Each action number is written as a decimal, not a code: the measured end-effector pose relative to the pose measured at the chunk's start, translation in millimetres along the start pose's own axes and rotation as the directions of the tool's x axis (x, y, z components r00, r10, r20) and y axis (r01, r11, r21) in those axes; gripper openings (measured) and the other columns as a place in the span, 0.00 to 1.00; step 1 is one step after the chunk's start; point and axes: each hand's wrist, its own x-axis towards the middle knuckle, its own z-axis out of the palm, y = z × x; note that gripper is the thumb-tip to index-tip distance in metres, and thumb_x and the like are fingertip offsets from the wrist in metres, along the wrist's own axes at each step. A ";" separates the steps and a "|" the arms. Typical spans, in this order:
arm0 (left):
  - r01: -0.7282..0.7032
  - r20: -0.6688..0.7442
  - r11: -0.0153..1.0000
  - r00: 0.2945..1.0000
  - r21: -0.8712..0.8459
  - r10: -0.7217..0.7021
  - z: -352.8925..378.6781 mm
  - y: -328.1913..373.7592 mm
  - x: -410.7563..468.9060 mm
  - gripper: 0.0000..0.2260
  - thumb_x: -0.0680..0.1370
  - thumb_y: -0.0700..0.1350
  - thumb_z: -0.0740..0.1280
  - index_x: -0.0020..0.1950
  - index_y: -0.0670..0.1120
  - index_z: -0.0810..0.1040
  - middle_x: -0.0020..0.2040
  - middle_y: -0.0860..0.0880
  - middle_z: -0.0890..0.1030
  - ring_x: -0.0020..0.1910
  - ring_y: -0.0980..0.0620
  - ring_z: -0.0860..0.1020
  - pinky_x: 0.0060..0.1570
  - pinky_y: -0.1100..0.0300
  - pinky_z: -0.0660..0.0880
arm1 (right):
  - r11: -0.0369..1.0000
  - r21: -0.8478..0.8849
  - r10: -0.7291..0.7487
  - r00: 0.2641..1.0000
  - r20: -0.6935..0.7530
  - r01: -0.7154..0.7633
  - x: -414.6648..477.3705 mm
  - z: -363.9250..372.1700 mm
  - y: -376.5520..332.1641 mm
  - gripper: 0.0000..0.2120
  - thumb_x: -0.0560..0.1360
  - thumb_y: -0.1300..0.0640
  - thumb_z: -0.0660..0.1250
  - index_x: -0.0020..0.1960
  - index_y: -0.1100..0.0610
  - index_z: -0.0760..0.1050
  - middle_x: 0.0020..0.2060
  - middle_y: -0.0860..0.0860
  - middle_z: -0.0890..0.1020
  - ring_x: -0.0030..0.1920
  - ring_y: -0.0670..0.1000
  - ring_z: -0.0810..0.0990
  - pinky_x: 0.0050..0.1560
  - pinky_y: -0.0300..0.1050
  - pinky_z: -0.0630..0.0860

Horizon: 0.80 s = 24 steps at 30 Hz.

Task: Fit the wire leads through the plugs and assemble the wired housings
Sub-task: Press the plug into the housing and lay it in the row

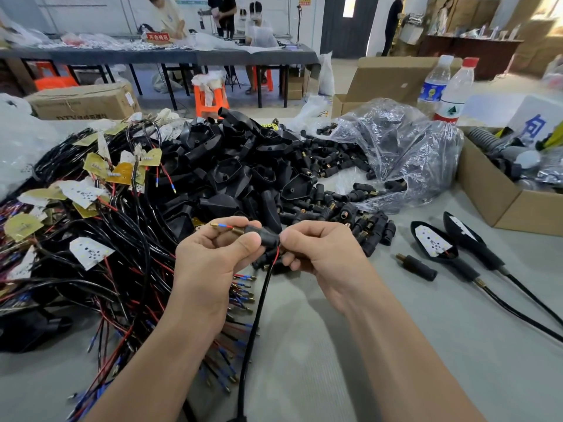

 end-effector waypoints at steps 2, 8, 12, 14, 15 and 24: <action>-0.016 0.010 1.000 1.000 0.007 0.016 1.0 2.3 -0.9 0.08 0.65 0.38 0.75 0.40 0.49 0.87 0.48 0.42 0.88 0.45 0.49 0.86 0.44 0.61 0.82 | 0.998 0.064 0.025 1.000 0.016 -0.026 0.9 -3.3 -1.5 0.09 0.75 0.68 0.72 0.41 0.57 0.85 0.29 0.54 0.81 0.27 0.47 0.77 0.29 0.36 0.74; -0.034 -0.001 0.999 0.999 0.005 0.034 4.0 2.3 -3.8 0.08 0.65 0.39 0.75 0.40 0.51 0.87 0.47 0.43 0.88 0.44 0.50 0.86 0.44 0.62 0.82 | 0.989 0.125 0.068 0.996 0.064 -0.076 1.7 -8.8 -1.7 0.14 0.76 0.70 0.69 0.40 0.55 0.86 0.32 0.54 0.82 0.29 0.47 0.76 0.31 0.35 0.73; -0.057 0.019 0.997 0.998 0.055 0.056 2.7 3.3 -3.9 0.08 0.65 0.40 0.76 0.40 0.52 0.87 0.47 0.43 0.88 0.44 0.49 0.86 0.45 0.61 0.82 | 0.994 0.104 0.027 1.000 -0.001 -0.027 0.7 -1.0 1.4 0.09 0.75 0.71 0.71 0.43 0.58 0.84 0.30 0.54 0.81 0.27 0.46 0.75 0.29 0.35 0.72; -0.061 0.000 0.997 0.998 0.039 0.061 1.7 4.4 -1.5 0.08 0.65 0.40 0.76 0.40 0.52 0.87 0.47 0.43 0.88 0.44 0.49 0.87 0.44 0.62 0.82 | 0.991 0.123 0.058 0.998 -0.012 -0.056 1.5 1.6 2.3 0.07 0.77 0.68 0.70 0.45 0.59 0.84 0.31 0.53 0.82 0.28 0.46 0.75 0.29 0.35 0.71; -0.056 -0.010 0.998 0.998 0.020 0.057 1.4 4.2 -0.6 0.07 0.65 0.40 0.77 0.39 0.51 0.87 0.47 0.43 0.88 0.44 0.49 0.87 0.44 0.62 0.82 | 0.988 0.132 0.086 0.996 -0.004 -0.085 1.4 2.4 1.9 0.07 0.78 0.66 0.69 0.46 0.58 0.84 0.33 0.53 0.82 0.28 0.46 0.75 0.29 0.35 0.71; 0.000 0.007 0.997 1.000 -0.074 0.001 2.5 2.9 1.4 0.11 0.66 0.41 0.75 0.48 0.43 0.82 0.50 0.43 0.88 0.44 0.50 0.87 0.43 0.63 0.82 | 0.913 0.332 0.211 0.971 0.115 -0.238 -3.7 15.9 2.2 0.18 0.81 0.57 0.67 0.35 0.54 0.86 0.28 0.51 0.78 0.27 0.47 0.75 0.29 0.36 0.76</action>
